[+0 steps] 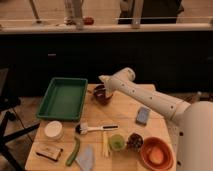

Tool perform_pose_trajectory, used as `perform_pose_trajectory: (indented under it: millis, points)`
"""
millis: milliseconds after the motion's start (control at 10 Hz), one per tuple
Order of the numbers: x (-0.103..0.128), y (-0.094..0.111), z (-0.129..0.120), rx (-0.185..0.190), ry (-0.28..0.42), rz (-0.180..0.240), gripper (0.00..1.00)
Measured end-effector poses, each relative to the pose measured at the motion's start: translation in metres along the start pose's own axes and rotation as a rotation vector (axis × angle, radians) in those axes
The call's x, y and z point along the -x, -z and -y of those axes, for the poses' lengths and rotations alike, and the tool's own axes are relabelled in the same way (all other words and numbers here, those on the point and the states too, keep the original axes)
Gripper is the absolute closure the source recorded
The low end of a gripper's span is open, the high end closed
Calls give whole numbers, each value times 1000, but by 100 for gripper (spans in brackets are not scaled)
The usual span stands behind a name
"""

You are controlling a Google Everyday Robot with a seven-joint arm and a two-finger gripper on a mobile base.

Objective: Place fork in table surface

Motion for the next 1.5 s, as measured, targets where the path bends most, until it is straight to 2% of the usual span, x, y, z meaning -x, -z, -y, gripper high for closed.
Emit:
perform_pose_trajectory:
  millis: [900,1000,1100,1500]
  points:
    - [0,-25,5,25,-17,27,20]
    - [0,-26,4,28,-16,29,22]
    - [0,-27,4,31,-15,30,30]
    - [0,-28,2,37,-6,34,71]
